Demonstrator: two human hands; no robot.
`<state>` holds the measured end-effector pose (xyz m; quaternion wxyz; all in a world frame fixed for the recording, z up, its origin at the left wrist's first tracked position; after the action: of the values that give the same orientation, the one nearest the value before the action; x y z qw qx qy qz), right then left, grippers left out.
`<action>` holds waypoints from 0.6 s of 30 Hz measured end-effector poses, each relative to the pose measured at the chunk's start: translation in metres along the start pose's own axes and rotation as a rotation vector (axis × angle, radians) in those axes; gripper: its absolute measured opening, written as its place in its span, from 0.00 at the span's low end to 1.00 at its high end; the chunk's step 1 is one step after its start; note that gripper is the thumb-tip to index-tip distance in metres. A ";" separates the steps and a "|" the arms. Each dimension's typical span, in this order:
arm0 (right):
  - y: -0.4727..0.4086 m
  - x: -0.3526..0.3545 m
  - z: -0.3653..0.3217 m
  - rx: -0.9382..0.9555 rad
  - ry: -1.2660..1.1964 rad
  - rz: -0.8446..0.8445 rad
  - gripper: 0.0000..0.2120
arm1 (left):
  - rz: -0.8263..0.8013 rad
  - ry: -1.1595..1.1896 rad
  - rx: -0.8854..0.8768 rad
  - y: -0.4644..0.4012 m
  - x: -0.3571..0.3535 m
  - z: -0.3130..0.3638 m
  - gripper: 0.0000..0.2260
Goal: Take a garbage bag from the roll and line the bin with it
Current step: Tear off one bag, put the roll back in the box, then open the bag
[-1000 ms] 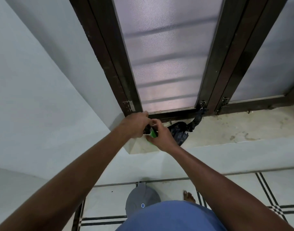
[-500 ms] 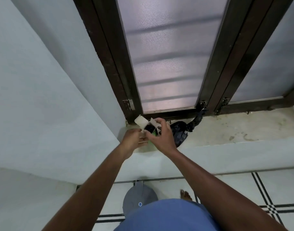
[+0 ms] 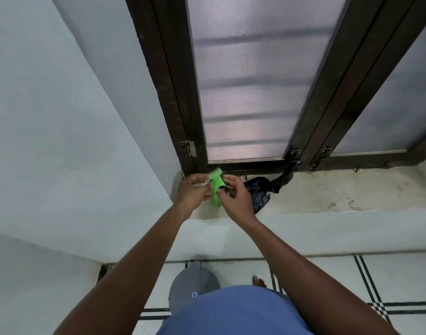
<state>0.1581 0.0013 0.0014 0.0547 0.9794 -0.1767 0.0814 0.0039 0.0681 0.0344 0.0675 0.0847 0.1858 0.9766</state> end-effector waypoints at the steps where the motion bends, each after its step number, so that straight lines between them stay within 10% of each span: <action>1: 0.001 0.001 0.000 -0.019 -0.001 -0.015 0.21 | 0.009 -0.040 -0.040 0.000 0.000 0.001 0.10; 18: 0.010 0.012 -0.006 0.254 0.181 -0.037 0.16 | 0.055 -0.570 -0.544 0.017 0.000 -0.004 0.07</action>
<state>0.1646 -0.0111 0.0099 -0.0524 0.9701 -0.1414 0.1902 0.0016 0.0513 0.0369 0.1103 0.3364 -0.1081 0.9290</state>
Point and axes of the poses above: each hand's wrist, its own y-axis away from the middle knuckle, its own x-axis out of the back of the hand, z = x × y, the point moved 4 cm from there along -y, towards the middle knuckle
